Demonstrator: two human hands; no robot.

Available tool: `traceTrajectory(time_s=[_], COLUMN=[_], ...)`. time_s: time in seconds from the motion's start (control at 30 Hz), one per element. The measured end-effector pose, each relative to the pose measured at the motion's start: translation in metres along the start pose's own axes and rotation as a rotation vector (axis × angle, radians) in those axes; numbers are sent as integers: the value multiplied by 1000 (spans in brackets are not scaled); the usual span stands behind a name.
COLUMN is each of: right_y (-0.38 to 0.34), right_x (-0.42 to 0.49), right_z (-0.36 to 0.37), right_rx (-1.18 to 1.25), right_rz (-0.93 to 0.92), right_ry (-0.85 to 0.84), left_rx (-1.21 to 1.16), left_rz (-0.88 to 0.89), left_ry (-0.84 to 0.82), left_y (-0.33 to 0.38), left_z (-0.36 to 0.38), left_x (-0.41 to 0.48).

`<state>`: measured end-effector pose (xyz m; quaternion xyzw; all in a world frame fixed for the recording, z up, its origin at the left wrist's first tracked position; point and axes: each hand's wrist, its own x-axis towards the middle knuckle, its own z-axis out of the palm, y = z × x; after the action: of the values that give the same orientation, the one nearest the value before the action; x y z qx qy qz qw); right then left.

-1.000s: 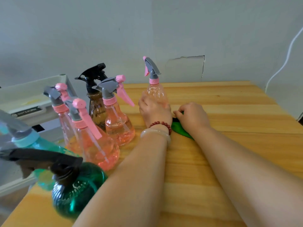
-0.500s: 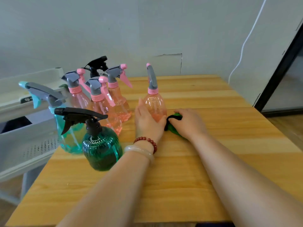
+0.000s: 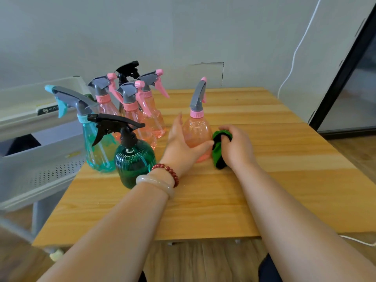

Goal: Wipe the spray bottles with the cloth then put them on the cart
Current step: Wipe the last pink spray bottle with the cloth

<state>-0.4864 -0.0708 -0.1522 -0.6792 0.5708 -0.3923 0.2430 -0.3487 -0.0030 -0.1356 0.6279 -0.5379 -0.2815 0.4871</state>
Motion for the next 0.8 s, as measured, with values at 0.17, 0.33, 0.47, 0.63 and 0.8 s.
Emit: traceTrajectory(time_s=[0.17, 0.33, 0.47, 0.63, 0.8], right_y=[-3, -10, -27, -51, -65], right_x=[-6, -6, -7, -9, -14], right_z=[-2, -8, -21, -37, -39], right_rx=[58, 119, 230, 477, 521], right_rz=[-159, -207, -215, -94, -110], right_ry=[-33, 48, 129, 206, 205], left_rx=[-48, -147, -194, -223, -75], left_rz=[122, 193, 260, 278, 246], left_ry=[164, 260, 296, 272, 201], left_y=[22, 39, 45, 49, 64], left_z=[3, 1, -5, -16, -26], left_x=[8, 16, 15, 4, 3])
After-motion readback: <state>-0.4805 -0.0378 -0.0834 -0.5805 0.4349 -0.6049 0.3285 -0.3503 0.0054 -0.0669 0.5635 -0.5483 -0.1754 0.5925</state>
